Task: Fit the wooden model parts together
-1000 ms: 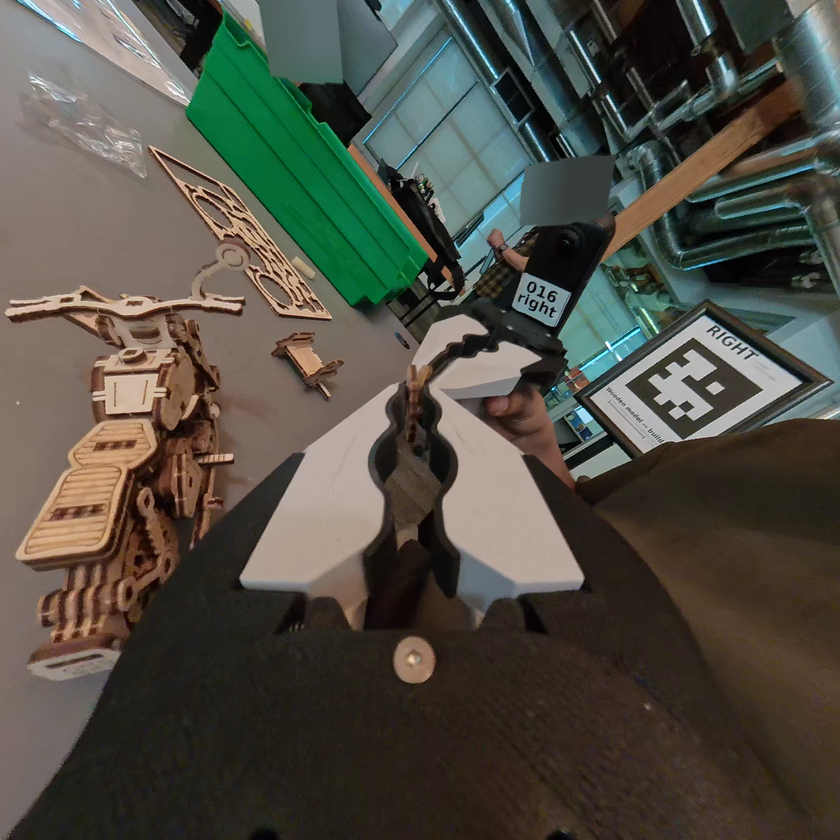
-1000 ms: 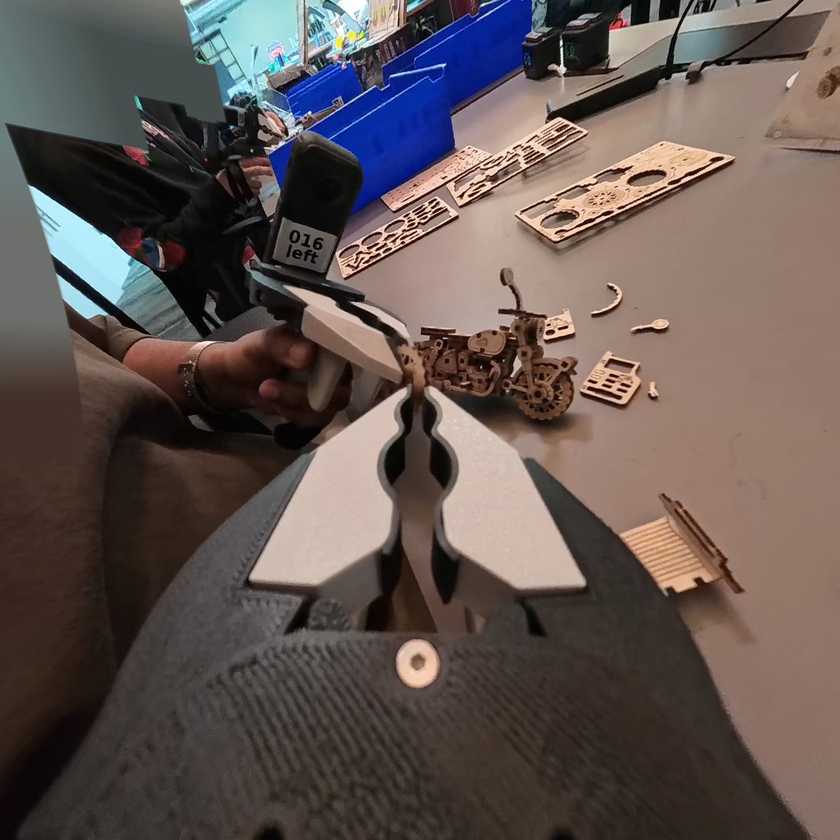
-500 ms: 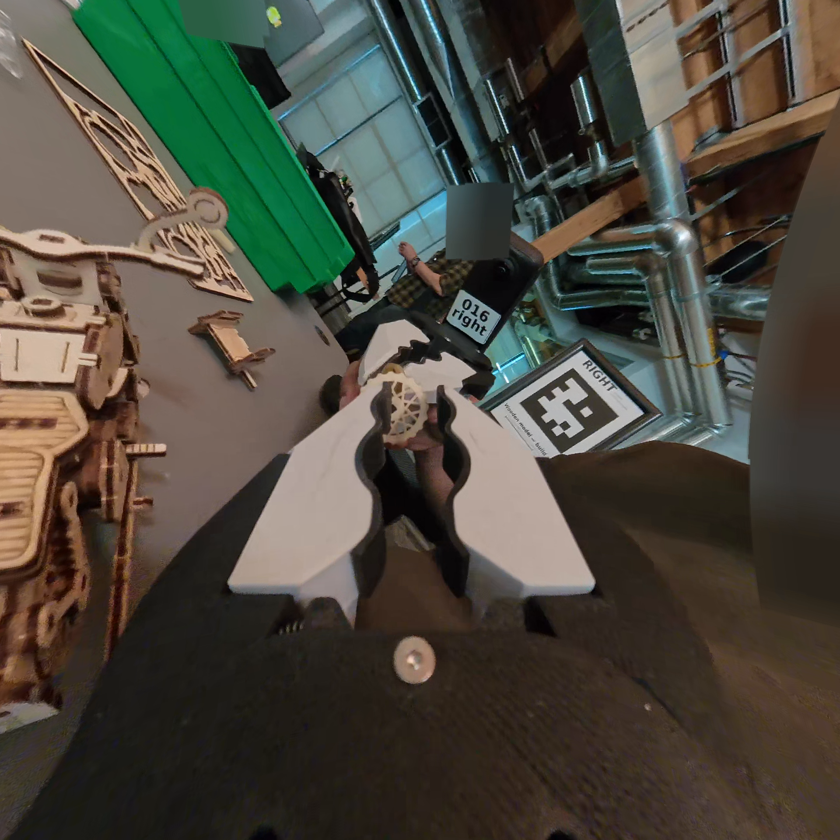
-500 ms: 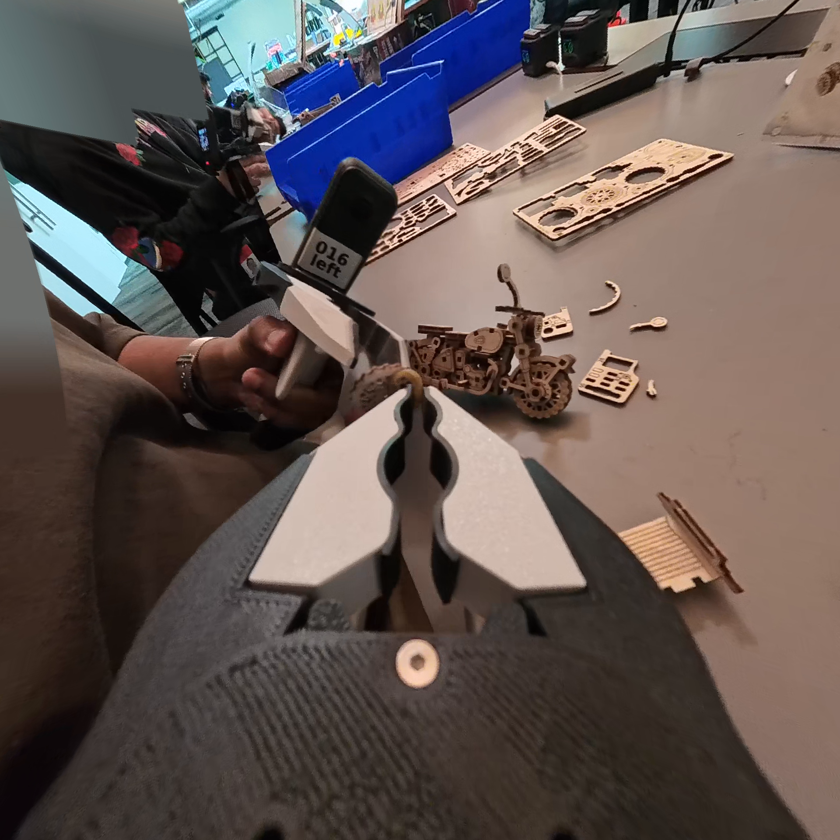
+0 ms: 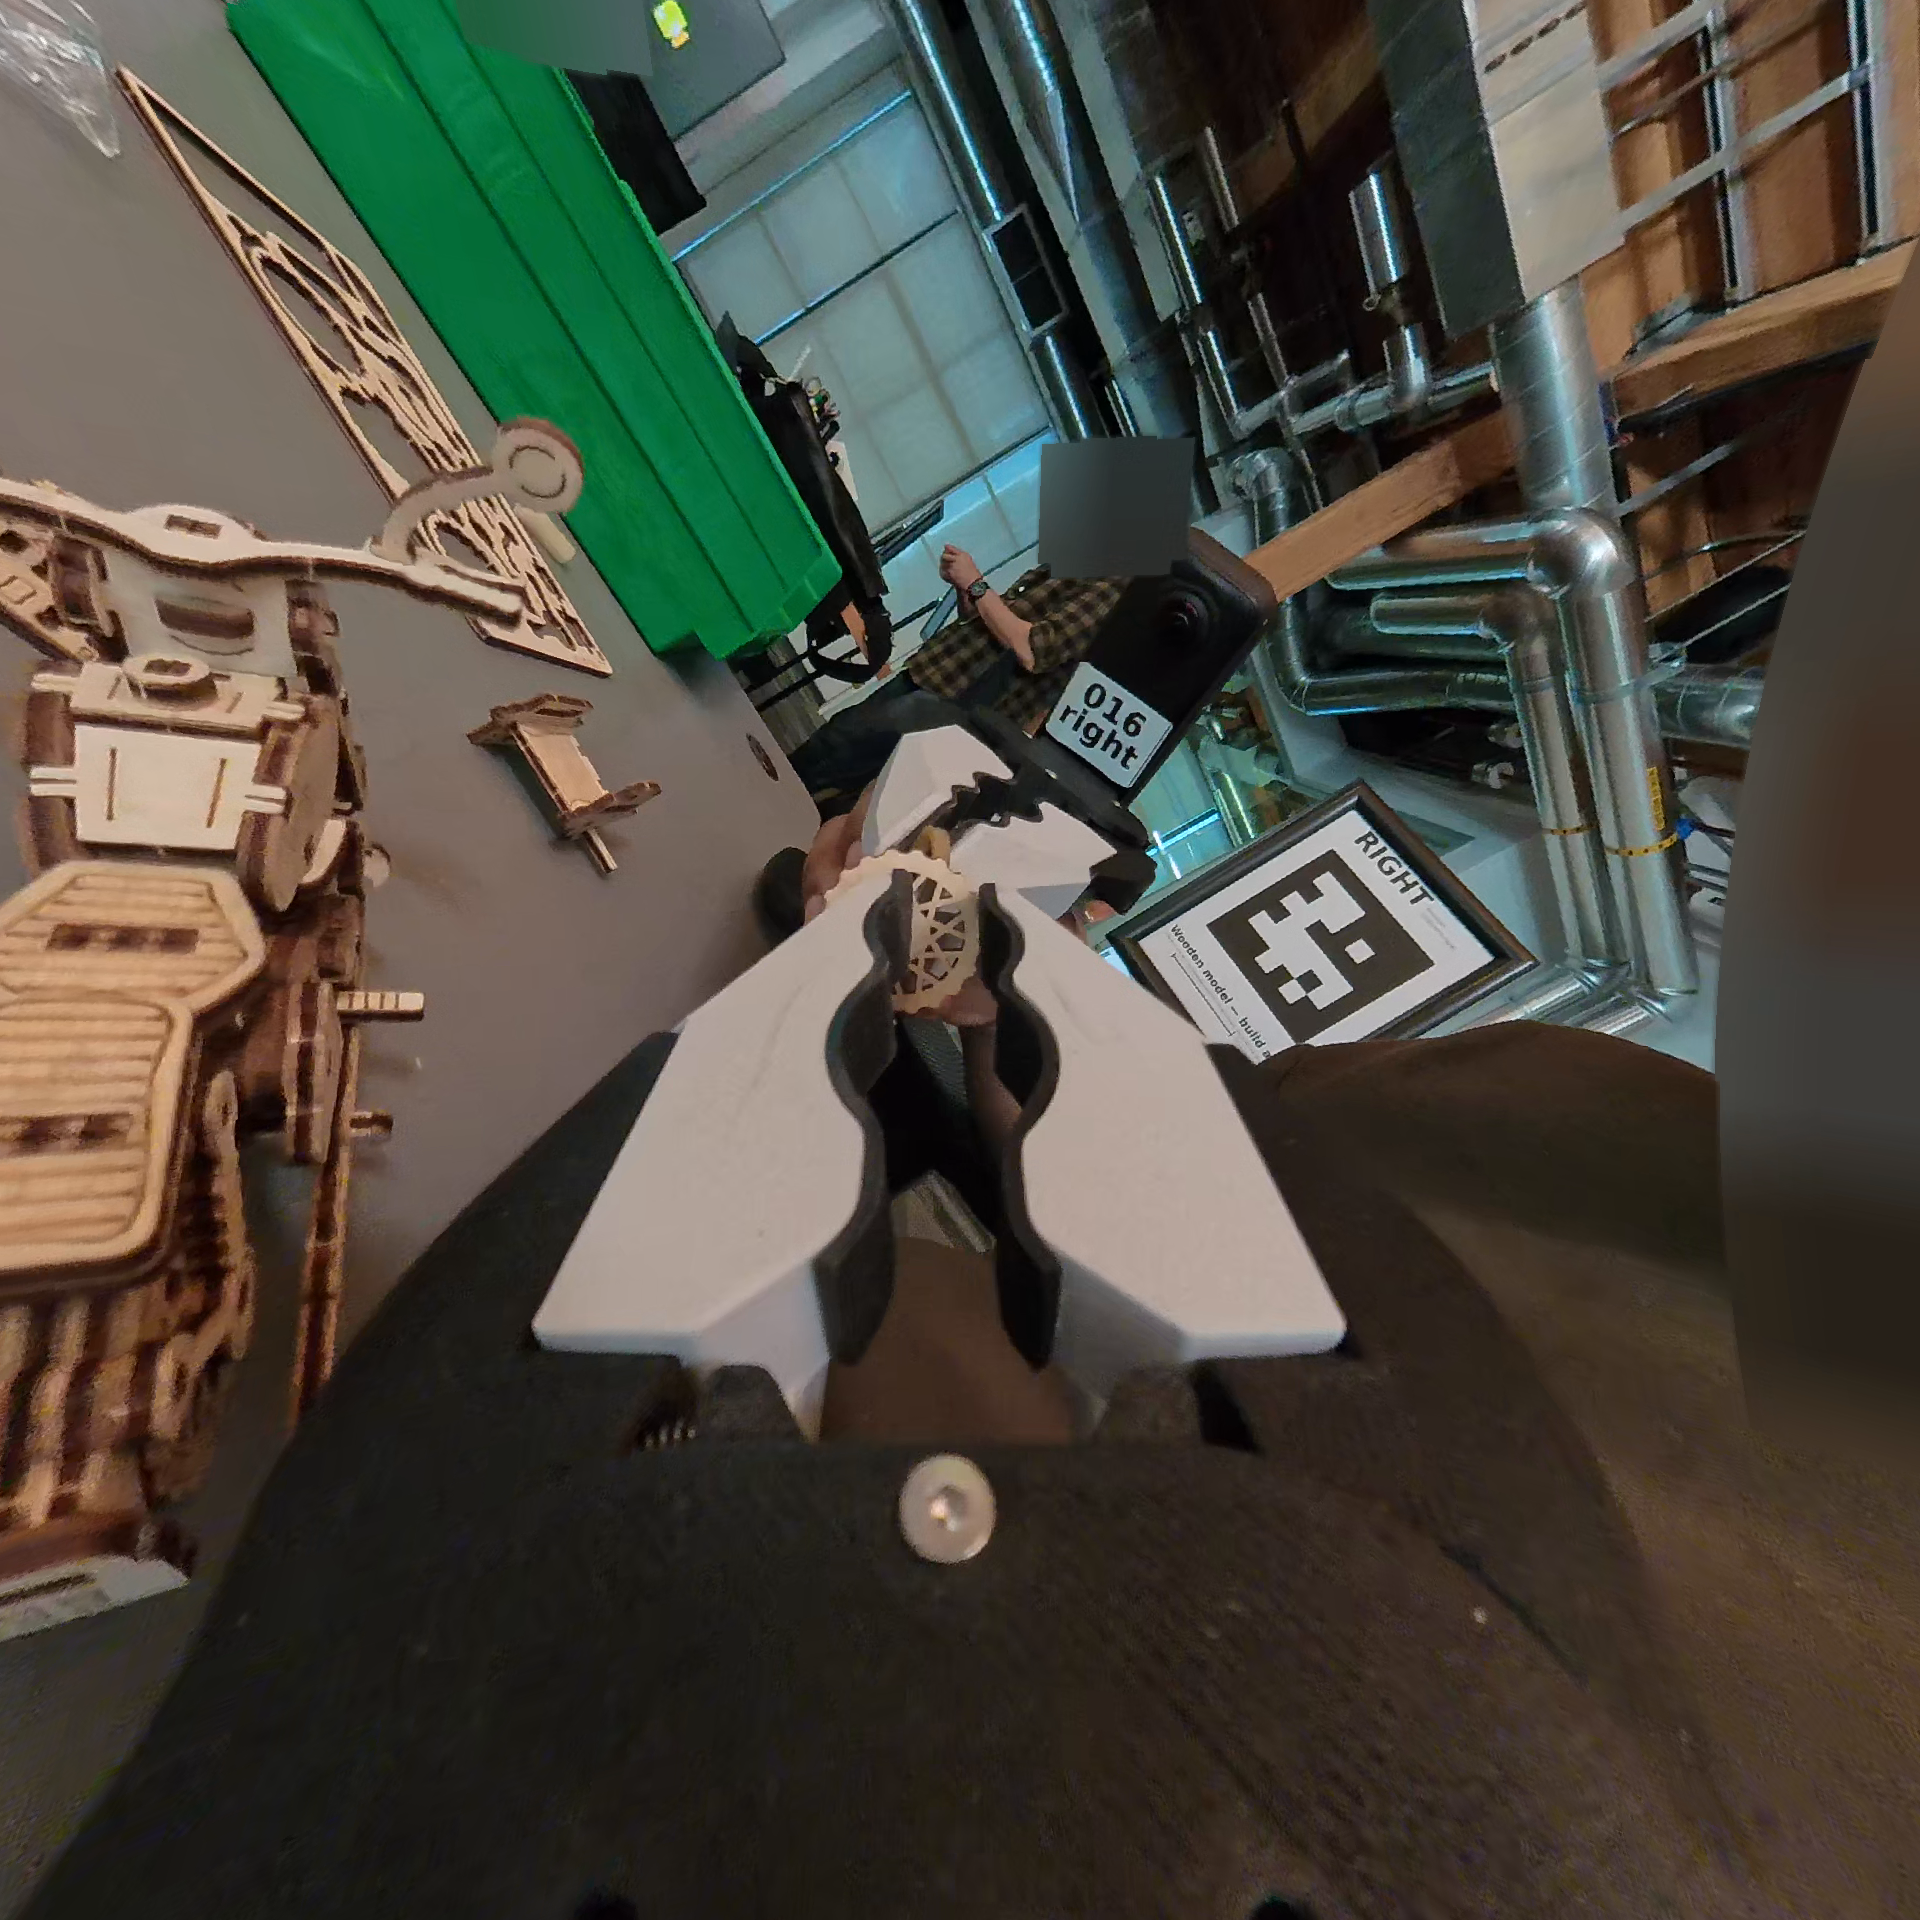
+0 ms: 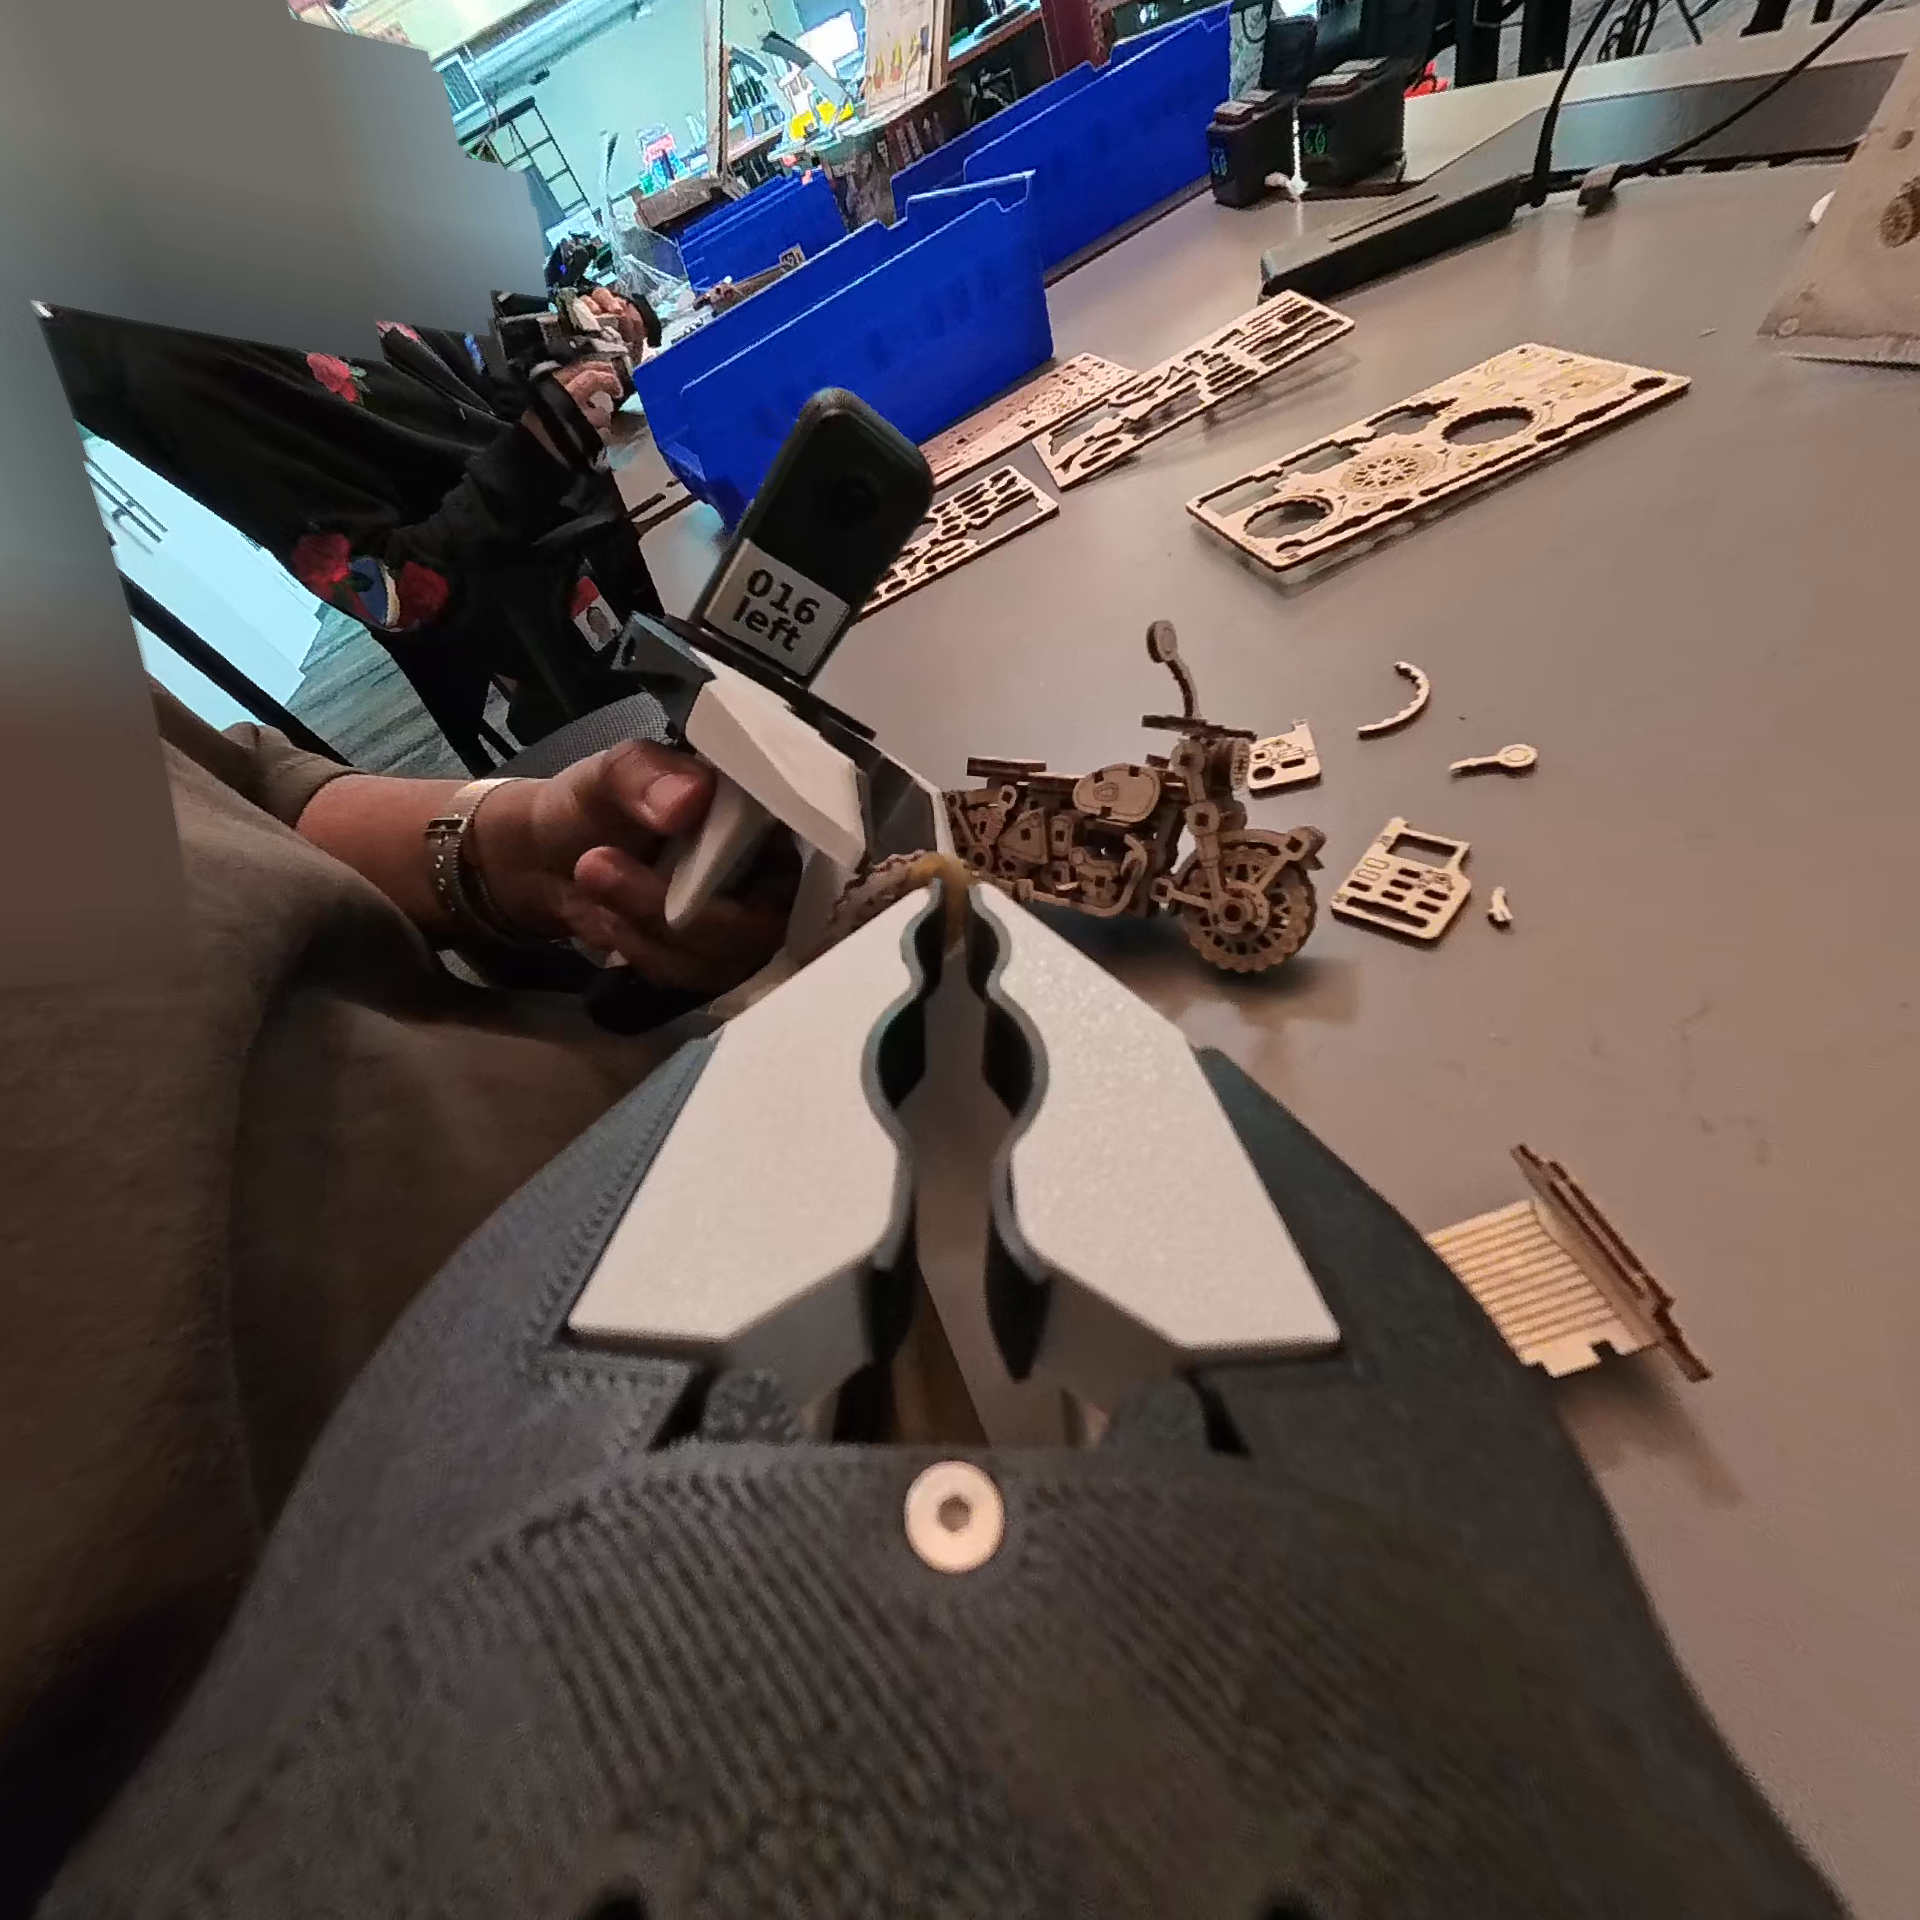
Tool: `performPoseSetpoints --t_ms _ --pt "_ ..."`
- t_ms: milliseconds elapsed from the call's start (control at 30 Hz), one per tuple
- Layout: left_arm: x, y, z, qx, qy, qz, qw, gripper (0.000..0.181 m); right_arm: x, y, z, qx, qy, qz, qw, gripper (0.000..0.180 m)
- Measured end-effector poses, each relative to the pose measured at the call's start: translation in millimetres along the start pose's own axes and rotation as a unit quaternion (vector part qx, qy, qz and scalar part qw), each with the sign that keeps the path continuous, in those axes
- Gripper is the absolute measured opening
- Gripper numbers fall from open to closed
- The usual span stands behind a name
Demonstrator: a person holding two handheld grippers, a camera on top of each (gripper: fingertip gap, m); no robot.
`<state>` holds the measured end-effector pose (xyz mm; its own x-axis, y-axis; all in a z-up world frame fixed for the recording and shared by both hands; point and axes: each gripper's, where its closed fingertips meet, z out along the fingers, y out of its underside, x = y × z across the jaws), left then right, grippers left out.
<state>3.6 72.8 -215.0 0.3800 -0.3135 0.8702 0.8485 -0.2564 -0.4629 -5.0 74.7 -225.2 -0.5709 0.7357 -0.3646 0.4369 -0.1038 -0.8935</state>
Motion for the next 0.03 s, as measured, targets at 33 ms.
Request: performPoseSetpoints --t_ms 33 --pt "-0.2 0.1 0.1 0.0 0.0 -0.001 1.0 0.01 0.2 -0.2 0.2 0.001 0.001 0.001 1.0 0.002"
